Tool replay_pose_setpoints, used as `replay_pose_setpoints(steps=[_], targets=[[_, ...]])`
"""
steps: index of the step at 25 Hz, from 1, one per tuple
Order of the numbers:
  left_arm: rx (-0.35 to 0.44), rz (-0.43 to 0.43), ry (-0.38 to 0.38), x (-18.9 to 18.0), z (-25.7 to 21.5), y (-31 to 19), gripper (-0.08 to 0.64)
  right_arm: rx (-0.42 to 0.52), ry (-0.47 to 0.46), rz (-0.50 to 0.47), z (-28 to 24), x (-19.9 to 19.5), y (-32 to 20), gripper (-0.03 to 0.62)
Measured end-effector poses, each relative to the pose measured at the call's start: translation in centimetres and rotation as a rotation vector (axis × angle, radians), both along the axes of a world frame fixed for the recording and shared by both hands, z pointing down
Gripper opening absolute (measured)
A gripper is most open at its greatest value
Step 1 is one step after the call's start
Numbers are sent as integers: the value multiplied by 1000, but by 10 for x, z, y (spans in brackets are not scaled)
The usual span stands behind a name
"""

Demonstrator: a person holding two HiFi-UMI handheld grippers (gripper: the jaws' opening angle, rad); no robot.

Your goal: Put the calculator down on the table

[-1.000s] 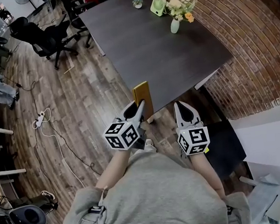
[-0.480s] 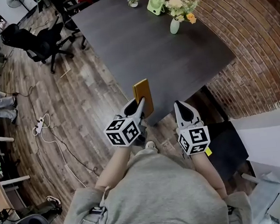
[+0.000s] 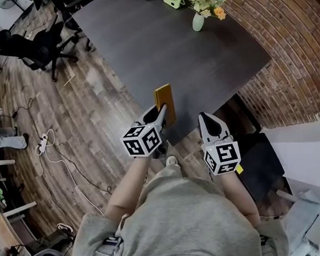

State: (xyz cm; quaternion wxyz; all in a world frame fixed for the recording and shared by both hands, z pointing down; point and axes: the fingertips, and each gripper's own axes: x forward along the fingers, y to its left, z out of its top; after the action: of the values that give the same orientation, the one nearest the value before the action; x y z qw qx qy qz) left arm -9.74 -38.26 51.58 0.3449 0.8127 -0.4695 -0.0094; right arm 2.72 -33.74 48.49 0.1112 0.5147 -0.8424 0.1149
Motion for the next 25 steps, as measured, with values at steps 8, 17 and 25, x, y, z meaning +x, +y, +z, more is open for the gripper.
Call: replay_pose_setpoints(steps=[8,17,25], targets=[[-65,32,-15,11,31,-24,86,-30,13,4,14,-3,-6,3],[-117,55,-38,24,54,-42,86,-64,14,2,29,-4,-4,3],[-143,94,-80,35,67,-51,86,-77,9,6,35,-3,-5,3]])
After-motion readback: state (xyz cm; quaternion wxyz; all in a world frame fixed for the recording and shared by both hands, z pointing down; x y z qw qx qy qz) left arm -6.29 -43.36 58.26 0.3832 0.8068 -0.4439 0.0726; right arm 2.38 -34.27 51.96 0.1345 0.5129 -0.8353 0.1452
